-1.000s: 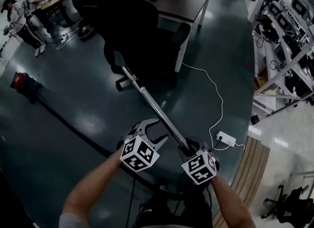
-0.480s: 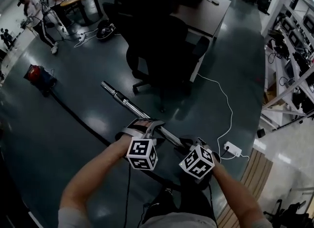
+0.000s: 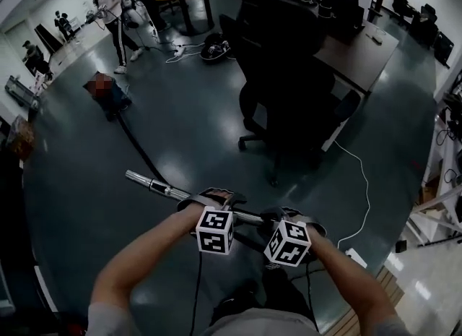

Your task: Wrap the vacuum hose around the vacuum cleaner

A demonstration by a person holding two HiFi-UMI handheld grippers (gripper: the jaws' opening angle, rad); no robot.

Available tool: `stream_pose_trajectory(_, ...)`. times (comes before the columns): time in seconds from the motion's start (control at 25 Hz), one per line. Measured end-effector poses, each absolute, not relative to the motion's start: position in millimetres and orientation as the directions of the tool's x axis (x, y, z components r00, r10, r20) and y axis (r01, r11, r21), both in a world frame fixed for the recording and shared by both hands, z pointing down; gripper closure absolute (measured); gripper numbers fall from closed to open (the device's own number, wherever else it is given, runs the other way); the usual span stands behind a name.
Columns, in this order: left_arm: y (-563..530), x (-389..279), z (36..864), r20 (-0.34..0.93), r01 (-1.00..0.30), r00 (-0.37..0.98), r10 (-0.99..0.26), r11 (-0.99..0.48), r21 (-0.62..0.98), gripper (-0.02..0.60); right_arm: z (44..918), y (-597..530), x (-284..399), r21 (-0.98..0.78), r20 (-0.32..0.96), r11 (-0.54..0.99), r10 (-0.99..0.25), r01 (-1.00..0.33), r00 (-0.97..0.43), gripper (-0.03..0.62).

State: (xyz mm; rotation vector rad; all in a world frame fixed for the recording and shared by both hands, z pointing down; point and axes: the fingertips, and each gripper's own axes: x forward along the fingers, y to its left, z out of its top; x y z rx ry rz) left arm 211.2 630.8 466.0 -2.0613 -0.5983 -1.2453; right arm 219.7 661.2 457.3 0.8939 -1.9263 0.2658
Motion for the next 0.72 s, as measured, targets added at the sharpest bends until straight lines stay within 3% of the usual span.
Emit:
stream_pose_trajectory(0.12, 628, 204, 483, 0.92, 0.619, 0.387, 0.056, -0.755, -0.215, 0.322, 465, 650, 220, 0.216, 0.851, 0.791, -0.439, -0.572, -0.286, 0.433)
stream_pose_trajectory(0.24, 625, 201, 496, 0.929, 0.55, 0.367, 0.045, -0.816, -0.177, 0.402, 470, 640, 224, 0.222, 0.858, 0.841, -0.408, -0.493, -0.31, 0.436)
stream_pose_trajectory(0.72, 597, 180, 484, 0.911, 0.175, 0.402, -0.093, -0.969, -0.176, 0.407, 454, 602, 208, 0.191, 0.823, 0.955, -0.281, -0.227, -0.493, 0.437)
